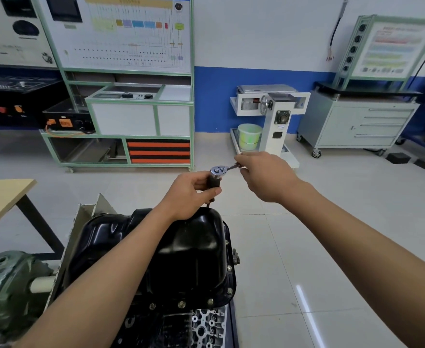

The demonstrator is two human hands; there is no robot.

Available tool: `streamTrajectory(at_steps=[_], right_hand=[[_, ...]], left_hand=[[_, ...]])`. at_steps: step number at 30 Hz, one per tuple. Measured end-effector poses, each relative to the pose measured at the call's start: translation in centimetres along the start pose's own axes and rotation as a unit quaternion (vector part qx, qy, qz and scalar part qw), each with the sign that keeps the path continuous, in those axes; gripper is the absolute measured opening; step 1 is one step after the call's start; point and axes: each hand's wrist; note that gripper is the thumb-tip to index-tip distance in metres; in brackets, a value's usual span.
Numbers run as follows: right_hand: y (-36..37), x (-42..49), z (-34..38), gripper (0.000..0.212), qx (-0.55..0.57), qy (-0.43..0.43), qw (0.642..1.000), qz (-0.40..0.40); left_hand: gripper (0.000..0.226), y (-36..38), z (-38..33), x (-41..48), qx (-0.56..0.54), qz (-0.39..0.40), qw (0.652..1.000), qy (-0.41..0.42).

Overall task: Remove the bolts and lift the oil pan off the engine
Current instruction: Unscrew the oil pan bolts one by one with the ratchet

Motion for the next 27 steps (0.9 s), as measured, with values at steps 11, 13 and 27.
streamTrajectory(at_steps=[11, 13, 27], right_hand=[[-2.4, -3.9, 2.7, 0.034, 0.111, 0.027, 0.991, 0.070], [-1.9, -4.3, 3.5, 0.040, 0.165, 0.040, 0.983, 0.069], [-2.6, -3.6, 2.6, 0.035, 0.125, 0.041, 0.983, 0.126]], left_hand=[[0.008, 0.2, 0.4, 0.0, -0.026, -0.028, 0.999, 0.008], [0.010, 0.1, 0.5, 0.0, -0.030, -0.023, 0.999, 0.017], [0.025, 0.0, 0.4, 0.0, -0.001, -0.023, 1.000, 0.019]])
Point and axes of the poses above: each hand's wrist, its own x-axis towards the middle knuckle, its own y-axis out of the palm, z = x × y, and after that the axes turned 3 degrees about -z, right-handed
